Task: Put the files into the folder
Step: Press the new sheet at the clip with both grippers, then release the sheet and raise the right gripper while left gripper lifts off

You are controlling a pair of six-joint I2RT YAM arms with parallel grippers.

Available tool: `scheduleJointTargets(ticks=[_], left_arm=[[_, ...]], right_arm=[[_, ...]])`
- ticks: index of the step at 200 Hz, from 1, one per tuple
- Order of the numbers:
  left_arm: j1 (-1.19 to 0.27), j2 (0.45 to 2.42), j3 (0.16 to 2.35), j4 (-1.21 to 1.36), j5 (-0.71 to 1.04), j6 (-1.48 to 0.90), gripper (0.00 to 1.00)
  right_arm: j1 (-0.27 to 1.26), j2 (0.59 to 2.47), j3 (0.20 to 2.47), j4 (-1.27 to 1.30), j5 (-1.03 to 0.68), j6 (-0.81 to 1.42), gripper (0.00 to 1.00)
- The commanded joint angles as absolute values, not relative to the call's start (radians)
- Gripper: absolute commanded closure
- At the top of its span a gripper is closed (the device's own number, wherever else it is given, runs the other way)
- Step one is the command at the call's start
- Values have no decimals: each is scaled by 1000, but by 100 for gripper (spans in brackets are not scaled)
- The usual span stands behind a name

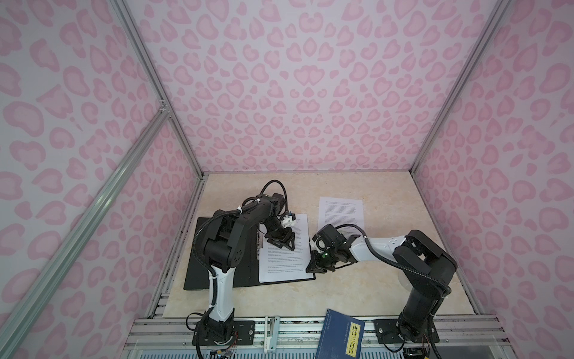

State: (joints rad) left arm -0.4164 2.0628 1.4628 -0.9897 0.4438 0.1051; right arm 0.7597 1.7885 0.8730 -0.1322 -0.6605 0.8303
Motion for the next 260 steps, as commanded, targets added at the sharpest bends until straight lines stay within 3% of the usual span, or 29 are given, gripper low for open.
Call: scheduleJointTargets(ticks=[1, 179, 260], left_arm=[[-417, 2071, 1459, -1012, 402, 110, 33], [-411, 2081, 1461, -1021, 403, 112, 34], [-411, 2010, 1573, -1104, 444, 114, 26]], right_arm=[[761, 1803, 857, -147, -642, 827, 90], [762, 1696, 757, -219, -593, 804, 89], [683, 1554, 966, -399, -490, 699, 84]])
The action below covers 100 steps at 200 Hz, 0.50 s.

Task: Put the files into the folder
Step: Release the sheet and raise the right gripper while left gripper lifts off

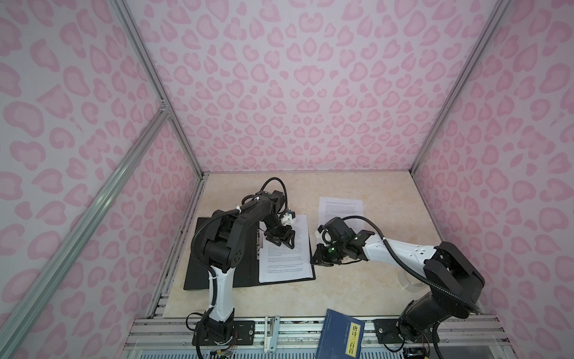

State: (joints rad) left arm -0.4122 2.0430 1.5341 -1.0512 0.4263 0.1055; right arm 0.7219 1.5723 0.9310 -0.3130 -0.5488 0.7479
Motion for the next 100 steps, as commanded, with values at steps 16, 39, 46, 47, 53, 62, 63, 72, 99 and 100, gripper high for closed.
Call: scheduleJointTargets(ticks=[16, 39, 46, 47, 53, 62, 63, 72, 99, 100], left_arm=[[-411, 1988, 1606, -1127, 445, 115, 24], [-410, 1938, 1643, -1147, 409, 114, 22], [-408, 1921, 1650, -1149, 390, 112, 21], [-407, 1919, 1650, -1149, 387, 112, 21], [-405, 1904, 1652, -1147, 371, 110, 20], [-395, 1879, 1649, -1139, 353, 103, 19], [-394, 1877, 1648, -1138, 351, 102, 19], [-376, 1853, 1638, -1127, 344, 92, 17], [-301, 1798, 1580, -1083, 332, 45, 15], [-298, 1797, 1577, -1082, 333, 43, 14]], right_arm=[[641, 1553, 991, -403, -465, 676, 83], [585, 1577, 1028, -370, -439, 638, 81], [571, 1591, 1042, -353, -440, 634, 80], [569, 1593, 1043, -351, -441, 633, 80], [560, 1609, 1056, -334, -444, 626, 80], [551, 1634, 1080, -315, -445, 616, 79], [551, 1637, 1083, -314, -445, 614, 79], [544, 1670, 1107, -296, -450, 607, 78], [531, 1777, 1187, -258, -462, 588, 75], [531, 1780, 1189, -257, -461, 588, 75]])
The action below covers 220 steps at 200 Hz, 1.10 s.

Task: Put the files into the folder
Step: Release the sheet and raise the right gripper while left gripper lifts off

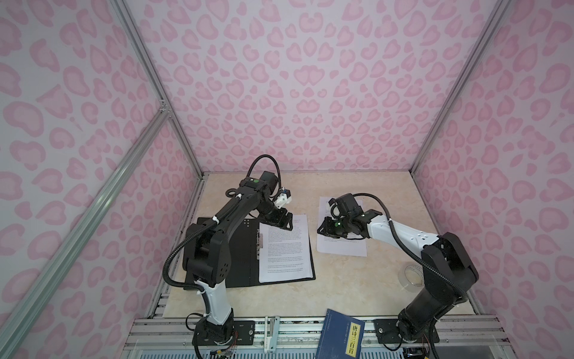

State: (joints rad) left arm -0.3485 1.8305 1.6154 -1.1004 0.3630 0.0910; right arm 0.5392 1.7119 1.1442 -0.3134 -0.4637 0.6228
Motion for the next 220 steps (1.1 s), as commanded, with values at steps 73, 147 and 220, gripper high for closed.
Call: scheduleJointTargets(ticks=[73, 147, 220], left_arm=[[-106, 1827, 1436, -1014, 420, 26, 15], [-99, 1898, 1431, -997, 423, 41, 16], [-95, 1938, 1439, -1002, 452, 43, 18]], right_arm=[[495, 2025, 1323, -171, -497, 586, 72], [485, 2163, 1432, -161, -523, 589, 72], [486, 2250, 1549, -209, -558, 563, 73]])
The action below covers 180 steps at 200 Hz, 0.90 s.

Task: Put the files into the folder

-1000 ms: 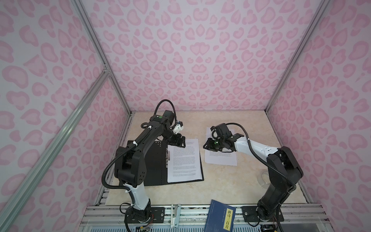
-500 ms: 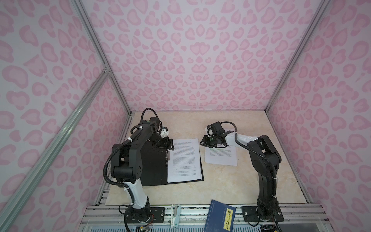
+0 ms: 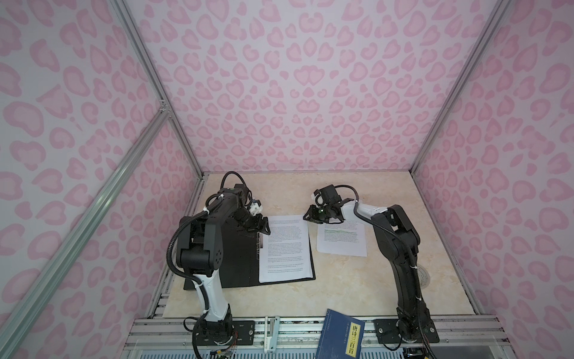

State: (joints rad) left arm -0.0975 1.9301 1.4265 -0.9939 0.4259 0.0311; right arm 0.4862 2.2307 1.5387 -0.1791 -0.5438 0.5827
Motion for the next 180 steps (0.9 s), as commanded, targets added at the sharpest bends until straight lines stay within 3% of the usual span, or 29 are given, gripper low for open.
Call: scheduleJointTargets(ticks=[1, 104, 146, 180], left_arm=[[-95, 1939, 1439, -1002, 452, 43, 18], [-91, 1954, 1456, -1016, 462, 58, 19], [-83, 1942, 1463, -1017, 441, 63, 19], [-80, 1942, 1526, -1014, 394, 84, 19]], right_arm=[[486, 2250, 1550, -210, -558, 562, 73], [516, 2249, 1601, -312, -522, 472, 75], [517, 2165, 1573, -298, -404, 463, 73], [525, 2207, 1701, -353, -406, 425, 73]])
